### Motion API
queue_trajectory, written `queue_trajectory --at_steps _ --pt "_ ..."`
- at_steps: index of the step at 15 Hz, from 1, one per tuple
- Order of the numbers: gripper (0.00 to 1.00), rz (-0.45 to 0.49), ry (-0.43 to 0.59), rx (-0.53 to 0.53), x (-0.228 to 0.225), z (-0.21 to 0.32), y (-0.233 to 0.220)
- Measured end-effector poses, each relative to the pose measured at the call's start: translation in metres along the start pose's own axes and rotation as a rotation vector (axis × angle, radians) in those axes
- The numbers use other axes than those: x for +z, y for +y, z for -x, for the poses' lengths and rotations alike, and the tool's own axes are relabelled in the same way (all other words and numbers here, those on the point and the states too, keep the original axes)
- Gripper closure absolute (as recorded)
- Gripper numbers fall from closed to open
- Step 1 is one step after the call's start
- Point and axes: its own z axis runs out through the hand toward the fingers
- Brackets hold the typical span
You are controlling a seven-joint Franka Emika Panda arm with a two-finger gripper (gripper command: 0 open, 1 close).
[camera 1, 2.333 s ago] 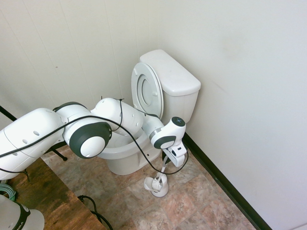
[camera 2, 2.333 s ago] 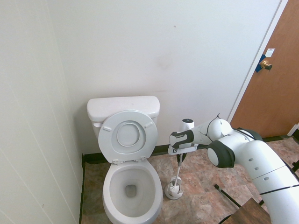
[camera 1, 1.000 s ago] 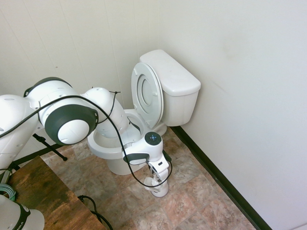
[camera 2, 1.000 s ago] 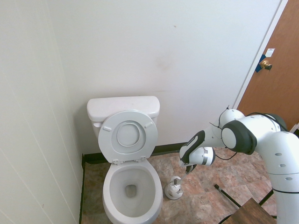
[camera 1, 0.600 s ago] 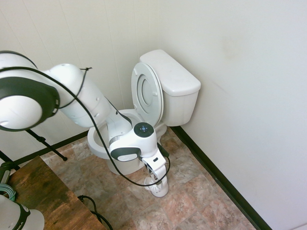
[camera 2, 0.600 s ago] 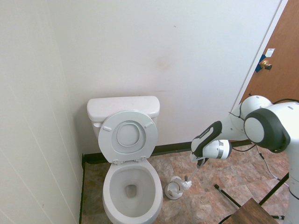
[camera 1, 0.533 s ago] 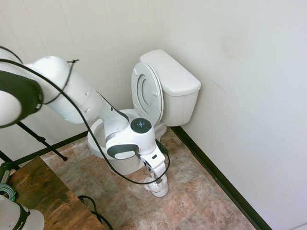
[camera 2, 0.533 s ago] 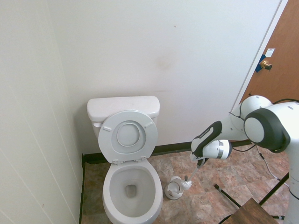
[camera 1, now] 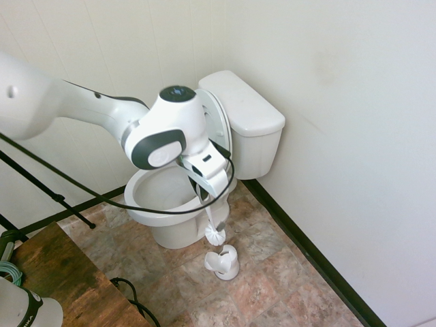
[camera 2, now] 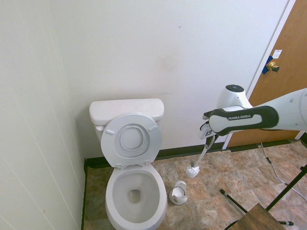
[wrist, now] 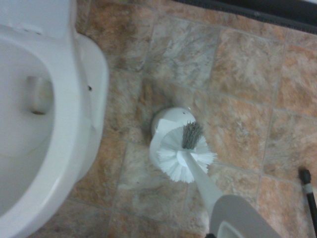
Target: Clean the toilet
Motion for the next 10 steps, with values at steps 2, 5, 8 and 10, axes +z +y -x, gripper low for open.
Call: queue_trajectory --at_steps 2,5,8,10 --pt "1.00 -0.020 0.008 -0.031 -0.036 0.034 -0.012" --pt "1.00 -0.040 0.029 -0.080 -0.075 0.090 -0.052" --pt "1.00 -0.047 0.058 -0.130 -0.100 0.146 -0.105" --pt "1.00 -0.053 0.069 -0.159 -0.108 0.181 -0.143"
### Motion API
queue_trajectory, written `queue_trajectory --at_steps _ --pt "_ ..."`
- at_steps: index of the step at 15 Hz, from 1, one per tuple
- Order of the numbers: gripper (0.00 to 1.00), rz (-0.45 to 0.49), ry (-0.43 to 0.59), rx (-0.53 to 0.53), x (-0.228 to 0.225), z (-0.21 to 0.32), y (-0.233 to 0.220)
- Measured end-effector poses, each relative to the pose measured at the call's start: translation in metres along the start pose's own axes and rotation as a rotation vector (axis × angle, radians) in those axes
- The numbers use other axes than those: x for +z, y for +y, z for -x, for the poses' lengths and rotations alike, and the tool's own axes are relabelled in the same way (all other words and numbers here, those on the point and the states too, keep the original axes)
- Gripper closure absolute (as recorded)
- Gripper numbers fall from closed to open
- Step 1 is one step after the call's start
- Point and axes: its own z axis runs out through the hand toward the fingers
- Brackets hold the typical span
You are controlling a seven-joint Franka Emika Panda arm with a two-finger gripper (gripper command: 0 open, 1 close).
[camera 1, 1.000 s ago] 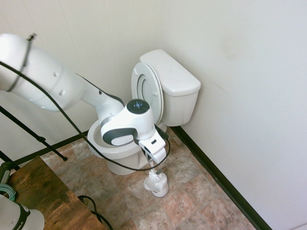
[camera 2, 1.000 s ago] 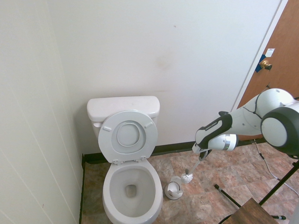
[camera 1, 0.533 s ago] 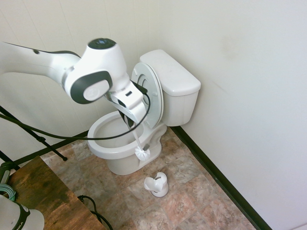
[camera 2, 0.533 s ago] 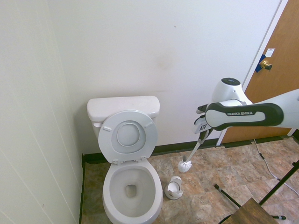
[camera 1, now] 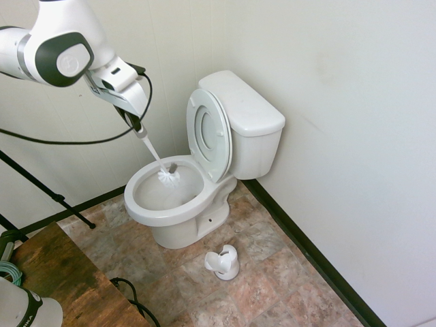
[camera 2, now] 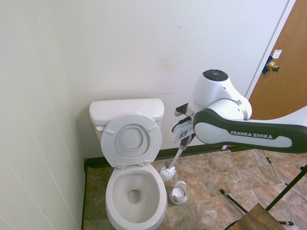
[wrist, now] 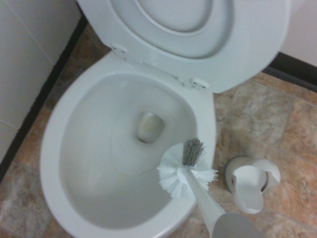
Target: Clean the toilet
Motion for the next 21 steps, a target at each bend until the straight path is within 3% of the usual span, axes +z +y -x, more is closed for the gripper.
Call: queue_trajectory --at_steps 5,8,13,21 --pt "1.00 0.045 -0.021 -0.042 0.040 0.026 -0.079" --pt "1.00 0.068 -0.058 -0.036 0.099 0.012 -0.117" --pt "1.00 0.060 -0.061 -0.038 0.119 0.008 -0.131" --pt "1.00 0.082 -0.043 0.041 0.255 -0.003 -0.198"
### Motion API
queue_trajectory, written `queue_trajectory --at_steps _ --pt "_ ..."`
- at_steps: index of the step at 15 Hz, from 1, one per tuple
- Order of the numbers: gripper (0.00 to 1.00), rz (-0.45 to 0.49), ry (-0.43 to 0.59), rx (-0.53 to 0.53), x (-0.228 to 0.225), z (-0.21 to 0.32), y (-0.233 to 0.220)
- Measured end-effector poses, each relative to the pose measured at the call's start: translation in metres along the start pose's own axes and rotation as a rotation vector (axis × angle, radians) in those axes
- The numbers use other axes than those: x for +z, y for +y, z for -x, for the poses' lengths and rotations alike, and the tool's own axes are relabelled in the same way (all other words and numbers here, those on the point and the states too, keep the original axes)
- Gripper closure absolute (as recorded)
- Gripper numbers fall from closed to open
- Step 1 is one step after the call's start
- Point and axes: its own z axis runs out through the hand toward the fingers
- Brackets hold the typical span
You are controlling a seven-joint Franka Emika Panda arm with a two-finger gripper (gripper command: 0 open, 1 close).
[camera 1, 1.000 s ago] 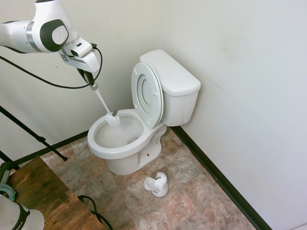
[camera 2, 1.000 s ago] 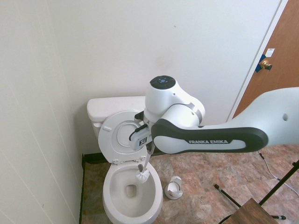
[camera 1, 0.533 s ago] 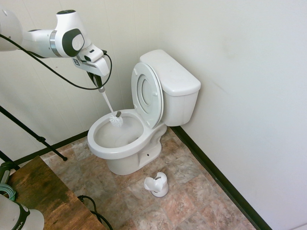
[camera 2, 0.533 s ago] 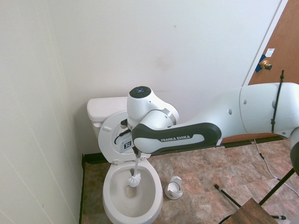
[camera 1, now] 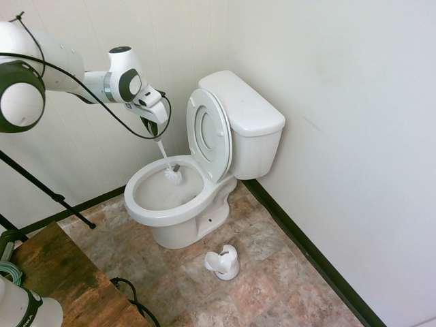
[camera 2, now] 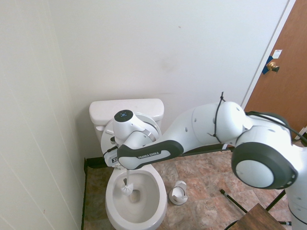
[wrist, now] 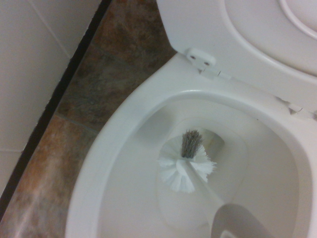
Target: Clean the toilet
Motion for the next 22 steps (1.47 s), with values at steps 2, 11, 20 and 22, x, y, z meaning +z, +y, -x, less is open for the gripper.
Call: queue_trajectory --at_steps 2,11,20,22 --pt "1.00 0.011 0.006 0.032 0.025 -0.006 -0.008" --pt "1.00 -0.005 -0.020 0.038 0.075 0.024 -0.030" --pt "1.00 -0.031 -0.146 0.030 0.078 0.064 0.048" --pt "1.00 -0.032 -0.180 0.051 0.087 0.054 0.075"
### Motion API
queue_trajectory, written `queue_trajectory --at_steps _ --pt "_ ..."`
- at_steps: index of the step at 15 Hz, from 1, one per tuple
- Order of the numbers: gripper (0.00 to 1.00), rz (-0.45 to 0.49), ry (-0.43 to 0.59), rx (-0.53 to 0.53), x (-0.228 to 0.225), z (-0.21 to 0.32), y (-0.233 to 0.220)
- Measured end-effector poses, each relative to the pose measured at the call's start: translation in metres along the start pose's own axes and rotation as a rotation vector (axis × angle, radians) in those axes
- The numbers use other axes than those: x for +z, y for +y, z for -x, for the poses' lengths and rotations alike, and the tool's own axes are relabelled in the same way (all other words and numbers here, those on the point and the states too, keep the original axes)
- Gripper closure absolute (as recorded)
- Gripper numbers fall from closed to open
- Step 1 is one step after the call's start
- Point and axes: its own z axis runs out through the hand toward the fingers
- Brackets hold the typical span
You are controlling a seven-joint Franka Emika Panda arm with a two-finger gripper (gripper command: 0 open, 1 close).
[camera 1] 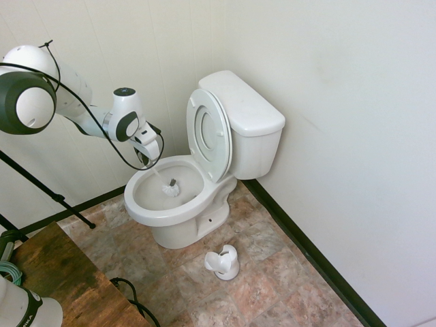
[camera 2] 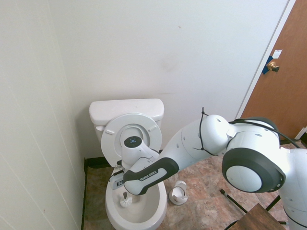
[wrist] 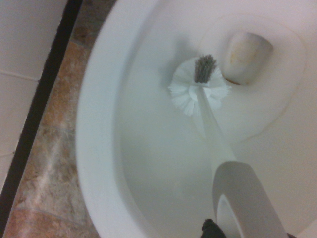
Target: Clean the toilet
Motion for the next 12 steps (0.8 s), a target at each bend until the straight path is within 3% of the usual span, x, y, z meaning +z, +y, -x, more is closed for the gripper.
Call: queue_trajectory --at_steps 8,12 --pt "1.00 -0.032 -0.088 0.089 0.024 -0.059 0.084" --pt "1.00 -0.041 -0.082 0.145 0.018 -0.095 0.110"
